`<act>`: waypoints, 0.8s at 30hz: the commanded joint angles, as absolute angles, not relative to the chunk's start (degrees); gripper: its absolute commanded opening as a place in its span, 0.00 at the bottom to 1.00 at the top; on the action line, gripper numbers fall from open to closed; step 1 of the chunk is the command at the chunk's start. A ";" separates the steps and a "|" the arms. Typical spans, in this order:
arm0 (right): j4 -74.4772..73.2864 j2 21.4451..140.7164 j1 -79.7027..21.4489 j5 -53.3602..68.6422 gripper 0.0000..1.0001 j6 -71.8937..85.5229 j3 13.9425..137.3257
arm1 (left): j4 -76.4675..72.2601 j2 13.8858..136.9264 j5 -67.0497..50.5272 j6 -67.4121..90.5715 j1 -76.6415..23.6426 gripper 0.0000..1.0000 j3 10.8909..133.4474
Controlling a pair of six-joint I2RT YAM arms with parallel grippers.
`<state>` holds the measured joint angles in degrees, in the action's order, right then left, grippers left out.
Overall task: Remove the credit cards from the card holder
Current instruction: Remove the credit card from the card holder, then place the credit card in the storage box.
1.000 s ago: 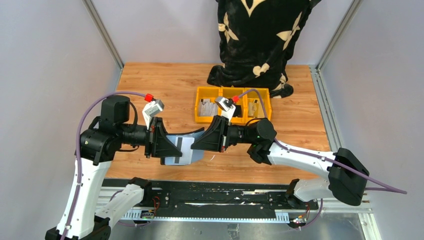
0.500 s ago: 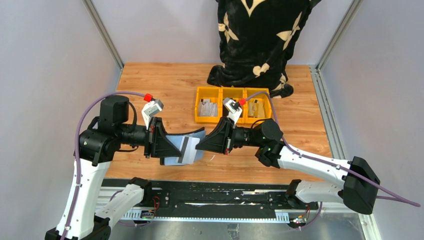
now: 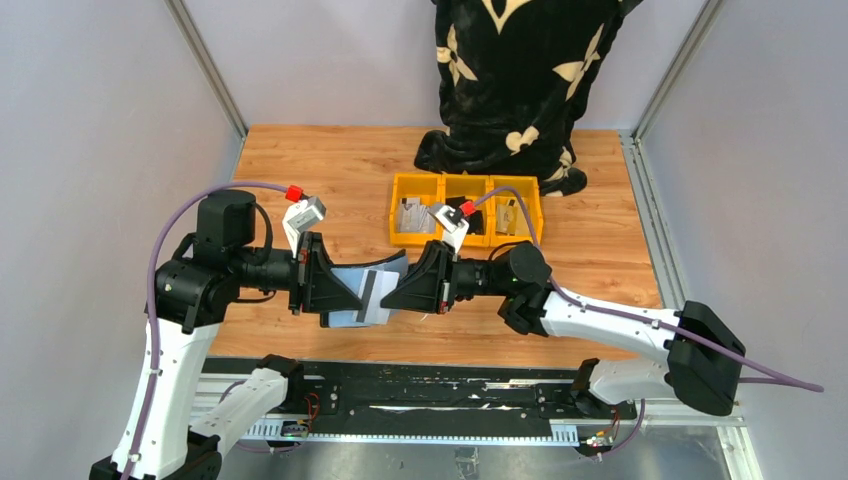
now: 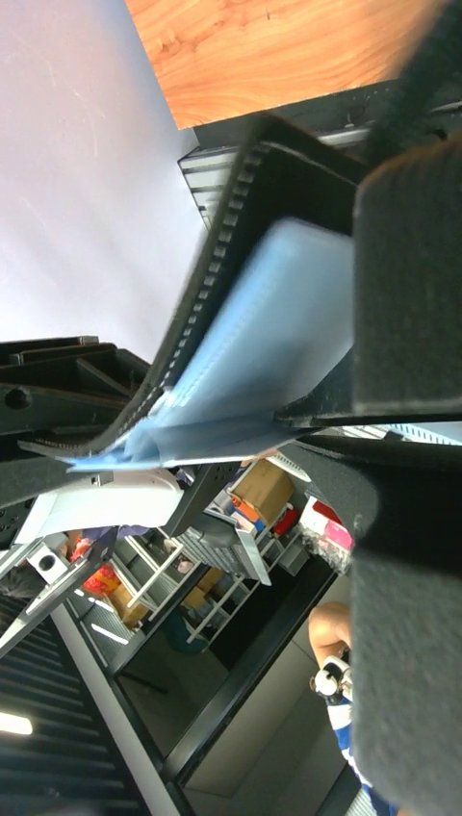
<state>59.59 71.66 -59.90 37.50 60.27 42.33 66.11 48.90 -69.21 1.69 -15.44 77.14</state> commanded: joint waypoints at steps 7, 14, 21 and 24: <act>43.86 57.30 -52.62 37.71 0.00 52.67 40.01 | 65.70 48.26 -64.42 0.09 -15.13 0.00 79.32; 18.24 48.12 -40.10 39.28 0.00 44.49 42.98 | 66.27 47.36 -61.55 -3.92 -15.13 0.00 80.49; -3.06 49.33 -27.23 35.91 0.00 34.29 50.01 | 68.01 46.29 -59.85 -8.83 -15.21 0.00 82.94; -4.73 51.76 -23.13 34.67 0.00 33.63 50.12 | 68.31 45.68 -59.03 -10.42 -15.21 0.00 83.70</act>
<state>5.26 49.54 -27.97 36.91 38.85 48.45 67.33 46.83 -60.25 -6.31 -15.44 81.38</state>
